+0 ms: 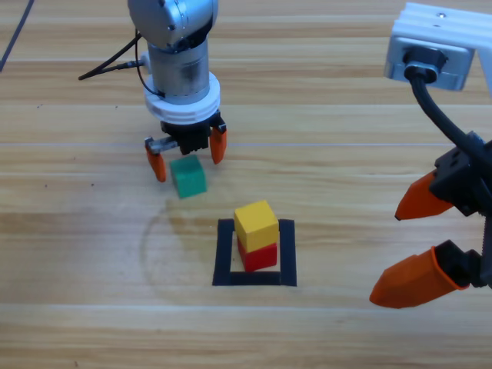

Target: Stack the blocks in the rectangular block: red at the bottom, yellow in the middle, green on top

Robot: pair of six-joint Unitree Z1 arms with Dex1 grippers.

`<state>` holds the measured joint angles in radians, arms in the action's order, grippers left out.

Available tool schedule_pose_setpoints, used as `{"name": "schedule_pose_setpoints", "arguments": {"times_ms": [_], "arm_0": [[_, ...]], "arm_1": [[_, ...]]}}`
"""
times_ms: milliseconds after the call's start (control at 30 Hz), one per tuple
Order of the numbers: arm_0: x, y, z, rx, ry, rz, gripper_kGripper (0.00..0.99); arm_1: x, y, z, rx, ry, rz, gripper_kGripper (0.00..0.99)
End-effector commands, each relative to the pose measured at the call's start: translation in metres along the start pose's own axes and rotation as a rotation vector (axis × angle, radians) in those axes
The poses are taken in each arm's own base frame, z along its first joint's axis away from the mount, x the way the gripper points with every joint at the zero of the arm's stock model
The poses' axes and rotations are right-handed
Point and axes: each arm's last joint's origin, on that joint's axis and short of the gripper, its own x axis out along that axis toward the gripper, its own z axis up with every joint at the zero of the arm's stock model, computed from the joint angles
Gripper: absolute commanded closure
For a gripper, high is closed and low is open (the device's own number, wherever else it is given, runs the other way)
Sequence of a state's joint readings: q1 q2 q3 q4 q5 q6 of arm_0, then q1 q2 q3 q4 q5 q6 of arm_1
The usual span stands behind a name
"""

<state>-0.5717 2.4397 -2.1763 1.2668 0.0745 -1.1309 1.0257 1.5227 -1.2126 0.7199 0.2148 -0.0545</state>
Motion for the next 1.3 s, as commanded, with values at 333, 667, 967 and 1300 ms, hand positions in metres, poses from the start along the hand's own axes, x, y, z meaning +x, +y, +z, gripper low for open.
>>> {"name": "schedule_pose_setpoints", "arguments": {"times_ms": [333,667,967,1300], "arm_0": [[0.038,-0.014,-0.017,0.055,0.036,0.055,0.198],[0.046,-0.014,-0.012,0.068,0.031,0.072,0.235],[0.036,-0.002,-0.004,0.098,0.017,0.078,0.824],[-0.099,0.014,-0.025,0.375,-0.146,-0.152,0.923]], "arm_1": [[0.022,-0.008,-0.005,0.013,0.067,-0.015,0.002],[0.02,-0.008,-0.007,0.012,0.066,-0.023,0.002],[0.018,-0.008,-0.007,0.01,0.061,-0.025,0.002],[0.014,-0.007,-0.009,0.008,0.055,-0.025,0.002]]}}
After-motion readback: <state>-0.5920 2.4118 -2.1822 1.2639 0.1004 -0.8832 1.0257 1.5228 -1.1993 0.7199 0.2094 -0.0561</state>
